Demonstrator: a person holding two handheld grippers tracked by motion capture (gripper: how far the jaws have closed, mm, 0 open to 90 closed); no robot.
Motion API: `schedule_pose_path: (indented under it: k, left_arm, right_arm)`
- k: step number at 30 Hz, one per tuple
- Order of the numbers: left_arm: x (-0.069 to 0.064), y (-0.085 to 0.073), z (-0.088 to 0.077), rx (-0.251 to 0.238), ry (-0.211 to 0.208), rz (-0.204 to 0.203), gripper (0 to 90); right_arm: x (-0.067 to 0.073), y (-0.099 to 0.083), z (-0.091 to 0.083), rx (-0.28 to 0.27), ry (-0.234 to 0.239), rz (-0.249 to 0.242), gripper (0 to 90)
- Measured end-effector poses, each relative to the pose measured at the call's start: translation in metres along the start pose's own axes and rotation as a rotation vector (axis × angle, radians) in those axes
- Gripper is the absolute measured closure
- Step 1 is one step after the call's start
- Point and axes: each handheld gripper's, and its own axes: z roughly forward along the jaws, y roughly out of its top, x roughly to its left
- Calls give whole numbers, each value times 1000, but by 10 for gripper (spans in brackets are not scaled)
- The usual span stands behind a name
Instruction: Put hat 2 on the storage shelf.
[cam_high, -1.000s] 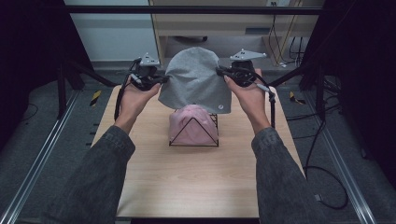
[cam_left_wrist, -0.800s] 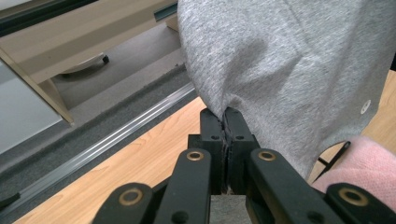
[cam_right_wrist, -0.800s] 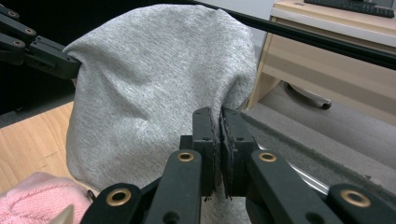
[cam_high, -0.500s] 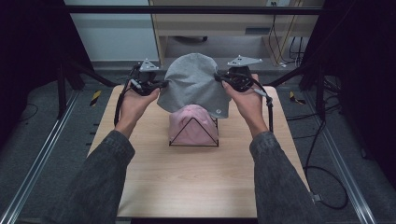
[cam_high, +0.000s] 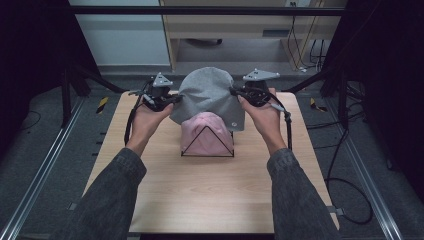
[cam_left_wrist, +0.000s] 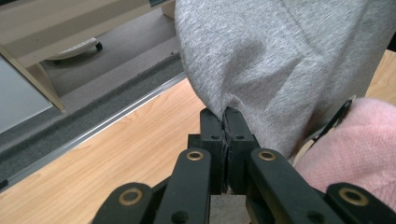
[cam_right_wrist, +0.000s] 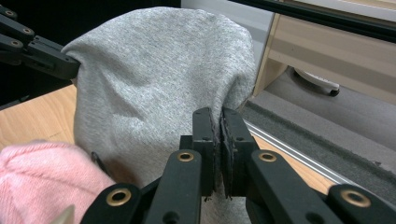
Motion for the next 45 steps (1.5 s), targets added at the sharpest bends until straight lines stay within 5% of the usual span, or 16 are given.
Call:
schedule_pose_path:
  k: [45]
  left_arm:
    - [-6, -60, 9, 111, 5, -23, 887]
  right_arm:
    - [24, -44, 6, 84, 34, -1, 867]
